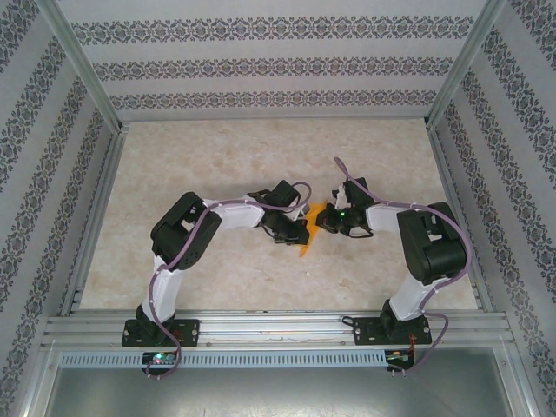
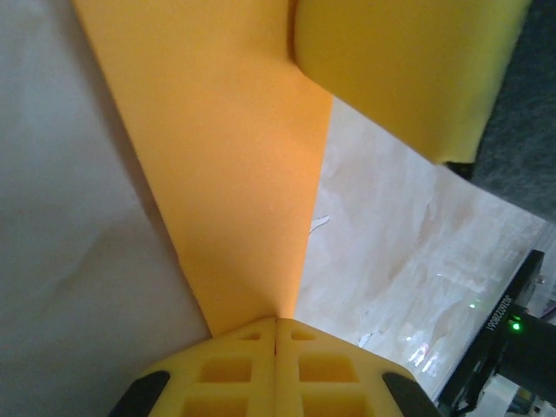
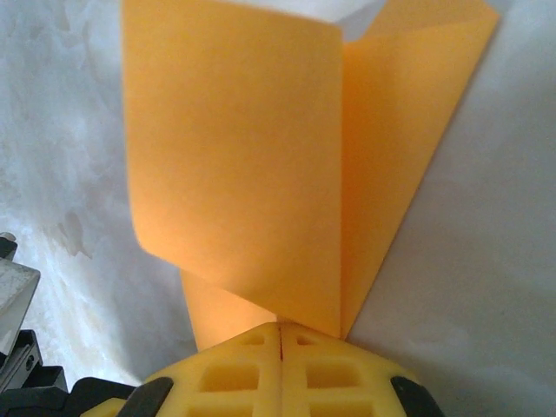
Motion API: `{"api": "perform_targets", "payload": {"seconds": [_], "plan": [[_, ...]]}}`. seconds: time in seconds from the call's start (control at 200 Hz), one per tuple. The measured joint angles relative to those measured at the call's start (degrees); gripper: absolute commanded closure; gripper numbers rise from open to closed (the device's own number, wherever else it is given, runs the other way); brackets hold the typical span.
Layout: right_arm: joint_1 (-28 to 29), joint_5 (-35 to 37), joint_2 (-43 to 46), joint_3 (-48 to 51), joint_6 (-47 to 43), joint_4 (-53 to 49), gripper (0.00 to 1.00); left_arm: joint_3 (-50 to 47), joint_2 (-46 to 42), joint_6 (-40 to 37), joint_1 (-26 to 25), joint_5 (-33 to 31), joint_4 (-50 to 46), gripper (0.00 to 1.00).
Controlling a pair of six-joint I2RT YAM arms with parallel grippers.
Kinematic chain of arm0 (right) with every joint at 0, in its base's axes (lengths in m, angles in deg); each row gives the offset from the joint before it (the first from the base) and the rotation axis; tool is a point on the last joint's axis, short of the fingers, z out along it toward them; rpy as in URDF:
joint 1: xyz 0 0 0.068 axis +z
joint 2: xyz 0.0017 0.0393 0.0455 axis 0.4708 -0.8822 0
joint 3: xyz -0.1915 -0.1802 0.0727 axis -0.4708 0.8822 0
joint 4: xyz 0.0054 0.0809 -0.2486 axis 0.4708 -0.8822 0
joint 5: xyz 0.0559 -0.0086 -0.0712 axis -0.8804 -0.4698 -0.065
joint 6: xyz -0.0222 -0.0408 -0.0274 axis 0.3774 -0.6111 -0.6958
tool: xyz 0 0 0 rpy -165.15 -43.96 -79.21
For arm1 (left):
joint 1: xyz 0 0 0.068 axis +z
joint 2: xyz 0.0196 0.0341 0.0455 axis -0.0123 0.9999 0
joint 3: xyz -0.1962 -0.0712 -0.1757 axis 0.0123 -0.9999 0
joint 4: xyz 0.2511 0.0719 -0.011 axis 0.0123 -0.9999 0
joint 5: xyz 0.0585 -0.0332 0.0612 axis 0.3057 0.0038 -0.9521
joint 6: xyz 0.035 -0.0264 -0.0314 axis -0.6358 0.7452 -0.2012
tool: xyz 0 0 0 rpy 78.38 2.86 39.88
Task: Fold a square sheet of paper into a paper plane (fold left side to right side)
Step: Fold the wing for the fifth time at the center of the table.
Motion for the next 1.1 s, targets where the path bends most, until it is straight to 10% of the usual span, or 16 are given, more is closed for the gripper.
{"api": "perform_targets", "payload": {"seconds": [1.104], "plan": [[-1.9,-2.0,-1.6,0.2,-4.7,1.9,1.0,4.7,0.3,-2.8,-3.3,-9.7,-7.5,0.97]]}}
